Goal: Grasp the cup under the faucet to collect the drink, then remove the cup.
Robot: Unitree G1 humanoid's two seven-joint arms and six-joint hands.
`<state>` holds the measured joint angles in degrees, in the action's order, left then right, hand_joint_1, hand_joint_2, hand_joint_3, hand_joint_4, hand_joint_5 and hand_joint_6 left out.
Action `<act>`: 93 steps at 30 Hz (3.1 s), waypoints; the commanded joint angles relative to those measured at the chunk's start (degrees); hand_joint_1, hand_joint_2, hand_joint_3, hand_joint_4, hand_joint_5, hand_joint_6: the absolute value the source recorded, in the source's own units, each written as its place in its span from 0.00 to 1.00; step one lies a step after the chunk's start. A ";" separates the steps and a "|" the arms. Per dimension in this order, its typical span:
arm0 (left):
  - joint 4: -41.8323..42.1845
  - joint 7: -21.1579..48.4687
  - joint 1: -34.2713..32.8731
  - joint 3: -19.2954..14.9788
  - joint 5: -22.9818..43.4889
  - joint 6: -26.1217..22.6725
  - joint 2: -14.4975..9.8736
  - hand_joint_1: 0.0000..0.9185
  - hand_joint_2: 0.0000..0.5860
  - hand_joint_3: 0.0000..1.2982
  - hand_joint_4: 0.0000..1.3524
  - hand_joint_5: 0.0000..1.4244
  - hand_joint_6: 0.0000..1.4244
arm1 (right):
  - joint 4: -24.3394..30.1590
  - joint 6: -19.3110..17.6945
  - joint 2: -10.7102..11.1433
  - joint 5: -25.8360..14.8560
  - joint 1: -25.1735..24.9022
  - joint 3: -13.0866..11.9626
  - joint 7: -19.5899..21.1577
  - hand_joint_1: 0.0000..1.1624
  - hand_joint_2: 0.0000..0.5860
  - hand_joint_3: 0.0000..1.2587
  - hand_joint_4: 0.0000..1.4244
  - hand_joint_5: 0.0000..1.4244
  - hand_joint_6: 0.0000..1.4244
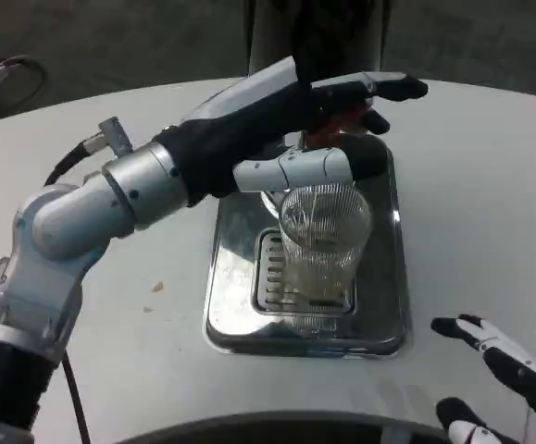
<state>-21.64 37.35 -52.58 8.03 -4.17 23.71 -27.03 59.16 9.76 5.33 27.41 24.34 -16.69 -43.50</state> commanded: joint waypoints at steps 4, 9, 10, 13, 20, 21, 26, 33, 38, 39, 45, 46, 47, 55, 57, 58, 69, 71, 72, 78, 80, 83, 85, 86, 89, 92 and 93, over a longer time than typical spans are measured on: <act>-2.93 0.66 0.56 2.09 -3.67 0.84 -0.82 0.00 0.12 0.13 0.07 0.16 0.16 | -1.50 6.79 1.58 -6.64 -3.32 0.36 6.85 0.44 0.53 0.02 0.06 0.05 0.03; -3.72 -0.24 0.15 2.25 -4.34 2.04 -0.85 0.00 0.12 0.13 0.08 0.16 0.16 | -7.38 4.08 2.68 -9.90 -4.95 2.88 12.37 0.51 0.45 0.00 0.07 0.08 0.02; -3.76 -0.52 0.12 2.29 -4.54 2.40 -0.91 0.00 0.12 0.13 0.08 0.16 0.16 | -8.93 2.99 3.00 -10.02 -5.78 3.55 13.58 0.51 0.45 0.00 0.07 0.08 0.02; -3.92 -1.11 0.03 2.33 -5.08 3.21 -1.11 0.00 0.13 0.13 0.08 0.16 0.16 | -13.14 -0.14 3.78 -10.42 -8.30 5.48 17.02 0.53 0.44 0.00 0.07 0.08 0.03; -4.36 -1.56 -0.15 2.19 -5.10 3.69 -1.59 0.00 0.13 0.14 0.08 0.16 0.17 | -18.14 -2.56 5.11 -10.76 -12.51 8.99 22.63 0.59 0.38 0.00 0.06 0.09 0.06; -4.42 -1.66 -0.16 2.16 -5.07 3.78 -1.67 0.00 0.13 0.14 0.09 0.16 0.17 | -18.83 -2.96 5.71 -10.46 -13.04 9.53 23.08 0.60 0.38 0.00 0.05 0.09 0.07; -4.54 -2.03 -0.24 2.12 -5.03 4.28 -2.03 0.00 0.13 0.14 0.09 0.16 0.17 | -22.76 -3.16 6.90 -10.33 -16.03 12.23 25.34 0.63 0.37 0.00 0.05 0.09 0.07; -4.50 -2.55 -0.60 2.09 -5.48 5.00 -2.25 0.00 0.13 0.14 0.09 0.17 0.17 | -28.92 -4.43 5.32 -9.92 -21.53 15.13 31.19 0.65 0.35 0.00 0.06 0.14 0.13; -4.17 -3.25 -1.32 2.38 -6.32 4.94 -2.11 0.00 0.13 0.15 0.09 0.17 0.17 | -32.59 -4.68 4.83 -10.74 -24.04 16.32 33.65 0.65 0.35 0.00 0.07 0.16 0.15; -4.12 -3.35 -1.41 2.42 -6.46 4.93 -2.00 0.00 0.13 0.15 0.09 0.17 0.17 | -33.45 -4.67 4.85 -11.03 -24.55 16.48 33.76 0.65 0.35 0.00 0.07 0.16 0.15; -4.46 -3.50 -1.94 2.64 -6.89 4.97 -1.56 0.00 0.13 0.15 0.09 0.17 0.17 | -37.01 -5.59 4.09 -10.12 -26.22 17.35 37.07 0.65 0.36 0.00 0.08 0.17 0.15; -4.56 -3.46 -2.05 2.67 -6.85 4.99 -1.55 0.00 0.13 0.15 0.09 0.18 0.17 | -37.82 -5.38 3.94 -10.46 -26.72 17.43 37.40 0.66 0.36 0.00 0.08 0.16 0.15; -4.63 -3.43 -2.14 2.69 -6.83 5.02 -1.55 0.00 0.13 0.15 0.09 0.18 0.17 | -38.57 -5.53 4.04 -10.17 -27.22 17.64 37.89 0.66 0.36 0.00 0.08 0.16 0.15; -4.71 -3.57 -2.36 2.49 -6.68 5.10 -1.86 0.00 0.14 0.15 0.09 0.18 0.17 | -42.60 -5.65 3.22 -11.82 -30.08 17.84 39.66 0.65 0.35 0.00 0.06 0.12 0.11; -4.82 -3.64 -2.37 2.43 -6.71 5.21 -1.95 0.00 0.14 0.15 0.09 0.18 0.16 | -43.47 -5.71 3.06 -11.80 -30.61 18.05 40.04 0.65 0.35 0.00 0.05 0.11 0.07; -4.88 -3.63 -2.38 2.40 -6.70 5.26 -1.99 0.00 0.14 0.15 0.09 0.18 0.16 | -43.85 -5.94 3.13 -11.21 -30.91 18.37 40.45 0.65 0.35 0.00 0.05 0.10 0.06; -4.90 -3.64 -2.45 2.24 -6.69 5.27 -2.26 0.00 0.14 0.15 0.09 0.18 0.14 | -49.78 -7.65 1.61 -11.99 -35.66 20.40 41.91 0.64 0.37 0.00 0.05 0.08 0.00; -5.07 -3.62 -2.59 2.22 -6.68 5.30 -2.30 0.00 0.14 0.15 0.09 0.18 0.14 | -50.42 -7.38 1.56 -11.95 -36.51 20.89 41.65 0.64 0.37 0.00 0.05 0.08 0.00; -5.11 -3.60 -2.64 2.23 -6.68 5.35 -2.31 0.00 0.14 0.15 0.09 0.18 0.14 | -50.99 -7.49 1.57 -12.23 -36.93 20.99 41.40 0.64 0.37 0.00 0.05 0.08 0.00; -5.90 -3.41 -3.33 2.35 -6.81 5.87 -2.49 0.00 0.14 0.15 0.09 0.17 0.13 | -52.86 -7.52 1.34 -12.62 -38.52 21.47 41.81 0.62 0.34 0.00 0.05 0.08 0.00; -6.27 -3.38 -3.55 2.38 -6.83 6.07 -2.48 0.00 0.14 0.15 0.09 0.17 0.13 | -53.53 -7.92 1.41 -12.71 -39.08 21.68 41.72 0.62 0.34 0.00 0.05 0.08 0.00; -6.75 -3.41 -3.85 2.50 -6.97 6.51 -2.44 0.00 0.14 0.15 0.09 0.17 0.13 | -54.66 -8.29 1.50 -13.21 -39.81 21.90 41.56 0.62 0.34 0.00 0.04 0.08 0.00; -7.07 -3.44 -4.04 2.54 -7.04 6.75 -2.42 0.00 0.14 0.15 0.09 0.17 0.13 | -55.70 -8.68 1.18 -13.17 -40.17 21.96 42.35 0.62 0.34 0.00 0.04 0.08 0.00; -7.24 -3.46 -4.13 2.55 -7.06 6.87 -2.41 0.00 0.14 0.15 0.09 0.17 0.13 | -56.02 -8.81 1.02 -13.17 -40.26 21.98 42.65 0.62 0.34 0.00 0.04 0.08 0.00; -7.68 -3.46 -4.38 2.59 -7.13 7.19 -2.40 0.00 0.14 0.15 0.10 0.17 0.12 | -56.91 -9.41 0.93 -13.13 -40.71 22.36 42.87 0.62 0.34 0.00 0.04 0.08 0.00; -8.18 -3.39 -4.74 2.60 -7.18 7.47 -2.46 0.00 0.14 0.15 0.10 0.17 0.12 | -58.34 -10.07 0.78 -13.58 -41.52 22.59 42.82 0.62 0.34 0.00 0.04 0.08 0.00; -8.28 -3.38 -4.83 2.59 -7.17 7.53 -2.48 0.00 0.14 0.15 0.10 0.17 0.12 | -58.72 -10.20 0.77 -13.68 -41.83 22.71 42.68 0.62 0.34 0.00 0.04 0.08 0.00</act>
<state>-28.35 33.01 -57.28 9.66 -9.55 31.90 -28.75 1.82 1.59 6.66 14.33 -16.36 5.67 -1.06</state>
